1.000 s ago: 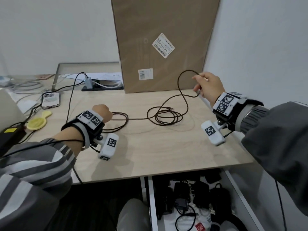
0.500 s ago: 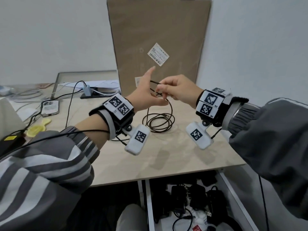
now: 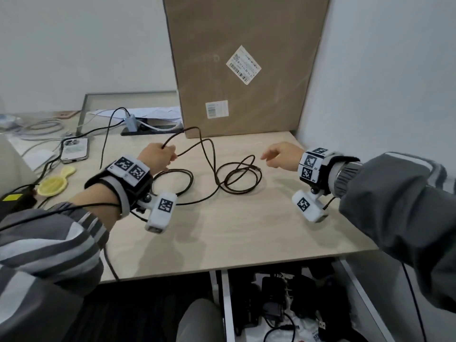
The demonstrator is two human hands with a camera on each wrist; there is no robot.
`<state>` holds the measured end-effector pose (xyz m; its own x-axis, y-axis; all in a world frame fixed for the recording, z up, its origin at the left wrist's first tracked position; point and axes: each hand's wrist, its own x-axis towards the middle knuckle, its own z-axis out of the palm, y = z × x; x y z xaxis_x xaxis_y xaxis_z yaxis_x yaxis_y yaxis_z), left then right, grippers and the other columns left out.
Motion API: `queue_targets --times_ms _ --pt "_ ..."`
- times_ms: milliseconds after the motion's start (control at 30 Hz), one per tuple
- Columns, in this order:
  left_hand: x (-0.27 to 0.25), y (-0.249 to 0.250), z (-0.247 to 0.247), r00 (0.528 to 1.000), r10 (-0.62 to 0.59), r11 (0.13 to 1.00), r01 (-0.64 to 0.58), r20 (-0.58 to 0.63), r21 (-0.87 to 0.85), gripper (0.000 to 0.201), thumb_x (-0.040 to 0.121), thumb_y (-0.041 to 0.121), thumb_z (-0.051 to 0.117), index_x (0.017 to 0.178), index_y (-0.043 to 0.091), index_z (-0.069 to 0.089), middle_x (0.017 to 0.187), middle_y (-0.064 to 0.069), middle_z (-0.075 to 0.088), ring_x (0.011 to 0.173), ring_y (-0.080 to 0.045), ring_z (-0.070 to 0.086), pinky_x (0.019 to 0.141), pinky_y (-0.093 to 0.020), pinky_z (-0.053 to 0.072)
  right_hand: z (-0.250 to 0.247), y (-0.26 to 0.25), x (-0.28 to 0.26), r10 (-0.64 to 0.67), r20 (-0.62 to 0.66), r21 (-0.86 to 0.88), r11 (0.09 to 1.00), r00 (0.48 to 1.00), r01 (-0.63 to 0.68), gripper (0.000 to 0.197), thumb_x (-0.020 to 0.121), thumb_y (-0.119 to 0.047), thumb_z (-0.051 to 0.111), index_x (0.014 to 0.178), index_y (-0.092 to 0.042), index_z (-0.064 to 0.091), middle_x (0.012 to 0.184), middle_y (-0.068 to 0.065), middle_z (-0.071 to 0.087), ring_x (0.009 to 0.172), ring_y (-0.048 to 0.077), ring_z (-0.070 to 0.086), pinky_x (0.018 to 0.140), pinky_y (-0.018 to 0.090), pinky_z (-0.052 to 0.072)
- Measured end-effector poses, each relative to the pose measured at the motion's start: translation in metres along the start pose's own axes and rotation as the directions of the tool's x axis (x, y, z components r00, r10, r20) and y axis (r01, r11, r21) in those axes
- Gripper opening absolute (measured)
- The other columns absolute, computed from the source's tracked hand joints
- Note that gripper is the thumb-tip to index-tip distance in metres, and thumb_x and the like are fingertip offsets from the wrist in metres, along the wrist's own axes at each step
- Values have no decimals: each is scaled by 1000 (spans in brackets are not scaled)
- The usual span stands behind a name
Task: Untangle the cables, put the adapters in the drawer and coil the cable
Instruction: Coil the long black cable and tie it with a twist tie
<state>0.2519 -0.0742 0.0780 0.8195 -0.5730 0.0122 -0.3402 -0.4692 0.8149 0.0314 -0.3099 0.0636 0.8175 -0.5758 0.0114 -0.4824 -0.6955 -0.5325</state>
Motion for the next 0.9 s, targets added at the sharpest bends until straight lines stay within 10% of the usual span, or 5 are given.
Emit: queue_targets --times_ms 233,533,700,900 --pt "17 -19 9 984 -167 984 170 63 -54 26 98 20 40 94 2 57 96 -9 57 89 -23 51 75 -33 47 39 -13 57 84 136 -308 951 987 -38 46 86 -25 68 128 -10 54 126 7 59 116 25 55 91 26 40" --pt "18 -28 4 992 -123 990 124 17 -73 28 97 16 36 92 1 59 95 -13 57 87 -26 50 73 -33 44 58 -4 68 188 132 -476 873 973 -104 22 88 -22 60 98 -6 70 98 7 71 90 27 66 77 32 52" --pt "12 -31 -4 985 -170 983 169 -5 -69 24 96 13 37 92 0 57 97 -14 56 94 -35 56 80 -38 46 54 -8 52 122 192 -207 975 974 -81 32 94 -34 54 84 -10 72 79 4 67 61 15 55 63 26 41" --pt "6 -41 3 980 -183 982 186 77 -40 30 97 14 36 98 -1 62 101 -12 57 94 -24 51 80 -34 45 53 -16 63 83 151 -367 930 985 -22 33 85 -38 67 104 -11 64 96 1 62 95 22 60 81 30 46"
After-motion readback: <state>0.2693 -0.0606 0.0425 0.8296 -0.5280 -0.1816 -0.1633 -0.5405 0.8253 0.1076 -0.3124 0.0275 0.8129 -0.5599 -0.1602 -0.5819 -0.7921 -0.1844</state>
